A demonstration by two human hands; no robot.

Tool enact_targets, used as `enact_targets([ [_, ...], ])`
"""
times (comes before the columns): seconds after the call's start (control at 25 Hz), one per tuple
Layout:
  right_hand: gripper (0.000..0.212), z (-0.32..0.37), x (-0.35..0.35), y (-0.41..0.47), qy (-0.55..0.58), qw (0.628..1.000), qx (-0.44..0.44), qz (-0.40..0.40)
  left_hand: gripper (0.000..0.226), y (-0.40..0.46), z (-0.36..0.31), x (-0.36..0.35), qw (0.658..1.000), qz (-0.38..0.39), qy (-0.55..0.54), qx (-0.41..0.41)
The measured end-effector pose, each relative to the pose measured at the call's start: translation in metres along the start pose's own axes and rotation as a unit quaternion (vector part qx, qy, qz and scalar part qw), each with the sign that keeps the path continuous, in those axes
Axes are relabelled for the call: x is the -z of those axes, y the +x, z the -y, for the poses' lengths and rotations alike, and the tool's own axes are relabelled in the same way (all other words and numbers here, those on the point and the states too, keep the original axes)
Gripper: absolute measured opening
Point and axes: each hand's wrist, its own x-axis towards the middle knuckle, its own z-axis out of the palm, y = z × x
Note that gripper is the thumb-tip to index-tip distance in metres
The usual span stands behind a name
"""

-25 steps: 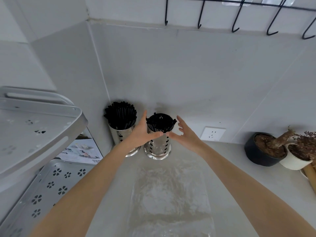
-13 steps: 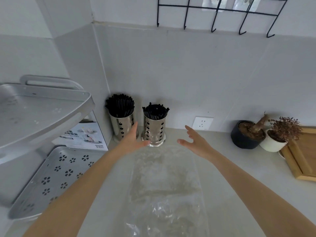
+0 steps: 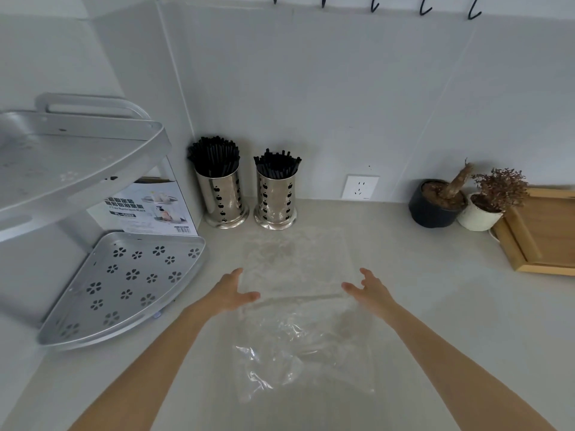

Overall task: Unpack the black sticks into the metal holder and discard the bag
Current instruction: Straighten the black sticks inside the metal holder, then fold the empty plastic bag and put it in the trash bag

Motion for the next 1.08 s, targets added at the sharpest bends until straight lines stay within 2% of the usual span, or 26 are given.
enact_targets([
  [0.16, 0.066, -0.014, -0.007, -0.003, 0.020, 0.998, -0.053, -0.033, 0.083, -0.007, 0.009, -0.012, 0.998, -0.014, -0.039, 0.044],
  [0.28, 0.061, -0.017, -0.008, -0.006, 0.092, 0.991, -0.092, -0.043, 0.070, -0.011, 0.013, -0.015, 0.983, -0.051, -0.156, 0.076],
  [0.36, 0.057, -0.016, -0.010, -0.010, 0.145, 0.983, -0.104, -0.035, 0.065, -0.016, 0.012, -0.018, 0.968, -0.042, -0.230, 0.094],
  [0.52, 0.047, -0.016, -0.016, -0.013, 0.189, 0.976, -0.105, -0.034, 0.059, -0.018, 0.015, -0.019, 0.959, -0.018, -0.262, 0.110],
  [0.6, 0.039, -0.014, -0.016, -0.015, 0.219, 0.970, -0.100, -0.034, 0.040, -0.020, 0.015, -0.018, 0.959, -0.005, -0.258, 0.115],
  [0.68, 0.031, -0.013, -0.014, -0.016, 0.248, 0.964, -0.093, -0.030, 0.025, -0.023, 0.014, -0.017, 0.964, 0.000, -0.244, 0.108],
  [0.8, 0.020, -0.010, -0.007, -0.018, 0.283, 0.956, -0.077, -0.021, 0.028, -0.025, 0.013, -0.016, 0.968, -0.016, -0.243, 0.065],
  [0.88, 0.013, -0.007, -0.002, -0.021, 0.288, 0.956, -0.055, -0.027, 0.021, -0.027, 0.011, -0.012, 0.968, -0.057, -0.243, 0.031],
  [1.08, 0.011, 0.003, 0.014, -0.027, 0.283, 0.958, -0.010, -0.053, 0.013, -0.026, 0.003, 0.007, 0.963, -0.111, -0.245, -0.013],
])
